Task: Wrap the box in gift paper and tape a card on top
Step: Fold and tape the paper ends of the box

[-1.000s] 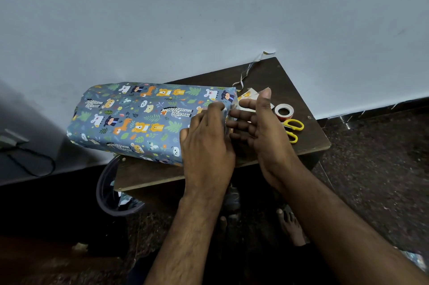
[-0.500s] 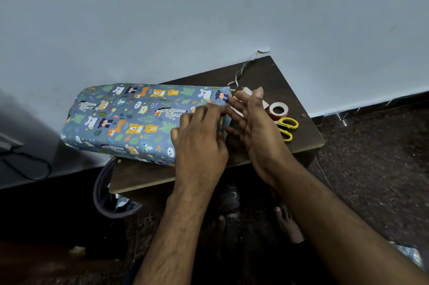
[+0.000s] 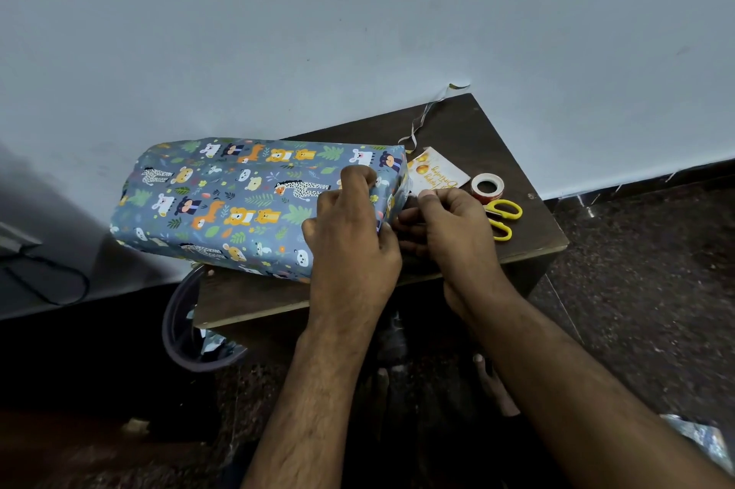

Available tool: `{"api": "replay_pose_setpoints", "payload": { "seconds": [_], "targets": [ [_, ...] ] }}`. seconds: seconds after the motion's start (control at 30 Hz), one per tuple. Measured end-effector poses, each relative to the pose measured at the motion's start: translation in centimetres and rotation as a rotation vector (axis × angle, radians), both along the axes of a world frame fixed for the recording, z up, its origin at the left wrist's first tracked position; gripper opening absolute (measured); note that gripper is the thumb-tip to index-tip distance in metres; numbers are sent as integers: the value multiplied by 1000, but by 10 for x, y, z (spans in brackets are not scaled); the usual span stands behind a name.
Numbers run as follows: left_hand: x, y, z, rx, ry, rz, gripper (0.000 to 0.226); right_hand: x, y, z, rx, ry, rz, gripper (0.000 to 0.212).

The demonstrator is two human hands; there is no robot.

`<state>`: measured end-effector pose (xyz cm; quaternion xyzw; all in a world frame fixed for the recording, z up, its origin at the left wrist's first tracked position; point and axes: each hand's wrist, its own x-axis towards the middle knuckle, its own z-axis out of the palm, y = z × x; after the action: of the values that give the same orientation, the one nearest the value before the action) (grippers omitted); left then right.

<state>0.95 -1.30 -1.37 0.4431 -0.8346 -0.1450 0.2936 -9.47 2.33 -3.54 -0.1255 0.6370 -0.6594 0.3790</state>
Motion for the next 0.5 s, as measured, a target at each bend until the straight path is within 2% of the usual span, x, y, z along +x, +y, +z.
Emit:
{"api": "replay_pose_setpoints", "payload": {
  "seconds": [0.2, 0.5],
  "targets": [
    [-1, -1, -2, -23, -9, 12, 53, 0, -1, 0, 55, 39, -19, 22],
    [-1, -2, -3, -42, -3, 3, 53, 3, -12, -8, 175, 214, -38, 14]
  ]
}}
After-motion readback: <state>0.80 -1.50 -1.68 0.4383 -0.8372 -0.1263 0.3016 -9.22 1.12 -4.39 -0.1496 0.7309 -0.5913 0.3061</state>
